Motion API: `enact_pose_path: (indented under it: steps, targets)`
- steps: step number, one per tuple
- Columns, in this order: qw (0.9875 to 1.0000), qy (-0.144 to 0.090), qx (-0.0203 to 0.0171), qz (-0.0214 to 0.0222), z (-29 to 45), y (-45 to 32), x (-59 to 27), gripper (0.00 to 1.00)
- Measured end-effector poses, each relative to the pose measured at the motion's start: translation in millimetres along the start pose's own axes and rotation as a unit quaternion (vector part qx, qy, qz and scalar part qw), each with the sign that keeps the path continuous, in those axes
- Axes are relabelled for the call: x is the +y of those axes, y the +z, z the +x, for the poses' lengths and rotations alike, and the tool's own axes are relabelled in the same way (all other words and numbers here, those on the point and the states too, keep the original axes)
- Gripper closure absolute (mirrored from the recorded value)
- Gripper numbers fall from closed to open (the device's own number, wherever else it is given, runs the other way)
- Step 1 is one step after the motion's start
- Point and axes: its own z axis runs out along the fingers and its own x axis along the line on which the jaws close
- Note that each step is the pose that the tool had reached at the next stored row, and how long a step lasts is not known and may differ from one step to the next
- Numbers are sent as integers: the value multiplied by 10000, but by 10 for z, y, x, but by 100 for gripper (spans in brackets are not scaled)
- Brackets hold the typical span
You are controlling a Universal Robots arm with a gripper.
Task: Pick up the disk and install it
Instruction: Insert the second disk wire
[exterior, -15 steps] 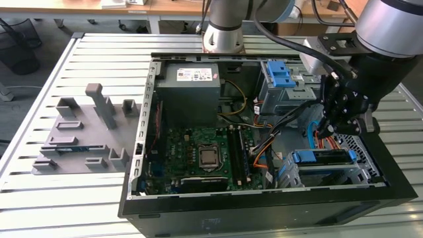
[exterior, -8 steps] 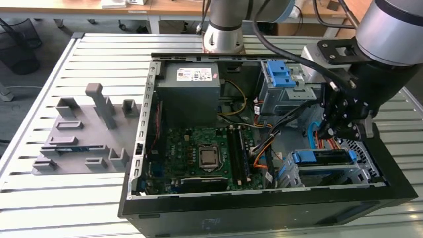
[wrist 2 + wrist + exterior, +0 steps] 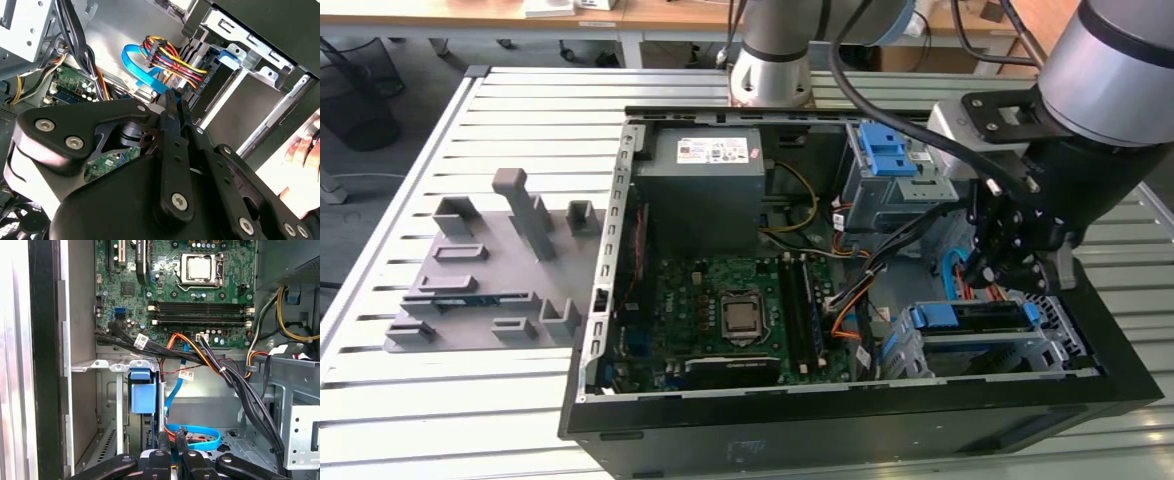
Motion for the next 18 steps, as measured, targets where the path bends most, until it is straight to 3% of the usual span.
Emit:
enact_pose_path:
  steps: [6,13,16,18]
  targets:
    - [9999,8,-103,4,52,24,17,84]
    - [9999,10,-135,7,77,34,22,84]
    - [9998,18,-222,6,82,36,23,84]
    - [9997,18,-241,6,98,39,22,84]
